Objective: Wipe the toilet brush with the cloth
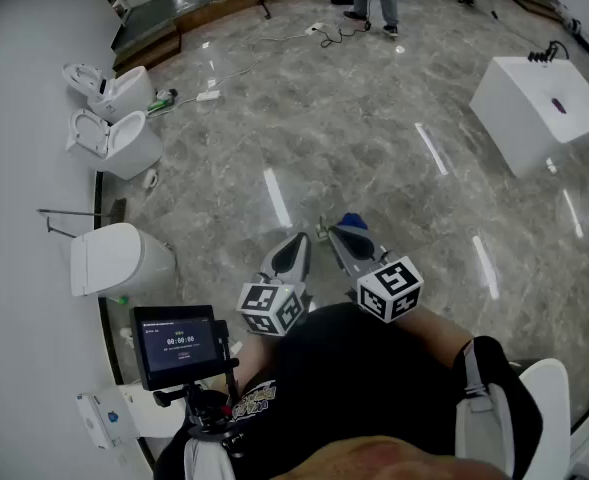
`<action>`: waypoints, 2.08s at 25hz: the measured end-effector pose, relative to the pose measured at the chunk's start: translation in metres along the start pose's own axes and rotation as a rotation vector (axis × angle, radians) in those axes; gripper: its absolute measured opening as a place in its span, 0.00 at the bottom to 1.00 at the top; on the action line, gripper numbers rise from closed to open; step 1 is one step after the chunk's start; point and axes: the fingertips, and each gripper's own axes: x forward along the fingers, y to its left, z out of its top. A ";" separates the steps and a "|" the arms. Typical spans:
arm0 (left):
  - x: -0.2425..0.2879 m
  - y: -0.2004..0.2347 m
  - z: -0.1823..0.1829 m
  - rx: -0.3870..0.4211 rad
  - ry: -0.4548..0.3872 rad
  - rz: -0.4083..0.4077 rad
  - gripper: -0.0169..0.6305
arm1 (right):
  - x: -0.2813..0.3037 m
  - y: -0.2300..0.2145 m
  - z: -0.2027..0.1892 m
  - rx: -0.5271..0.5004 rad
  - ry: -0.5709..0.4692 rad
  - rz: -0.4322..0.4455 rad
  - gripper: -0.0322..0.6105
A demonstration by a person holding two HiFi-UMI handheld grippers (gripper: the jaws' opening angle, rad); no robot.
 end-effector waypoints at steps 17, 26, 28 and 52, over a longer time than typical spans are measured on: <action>-0.001 -0.001 -0.001 -0.011 -0.004 0.001 0.04 | -0.004 -0.001 0.001 0.010 -0.013 0.008 0.05; -0.002 0.003 -0.003 -0.027 0.000 -0.004 0.04 | -0.001 0.001 -0.001 0.017 -0.003 0.001 0.05; 0.000 0.007 -0.001 -0.032 0.002 -0.007 0.04 | 0.003 0.000 0.000 0.019 0.002 -0.004 0.05; -0.009 0.007 -0.019 -0.077 0.027 -0.053 0.04 | -0.007 0.004 -0.018 0.046 0.029 -0.078 0.05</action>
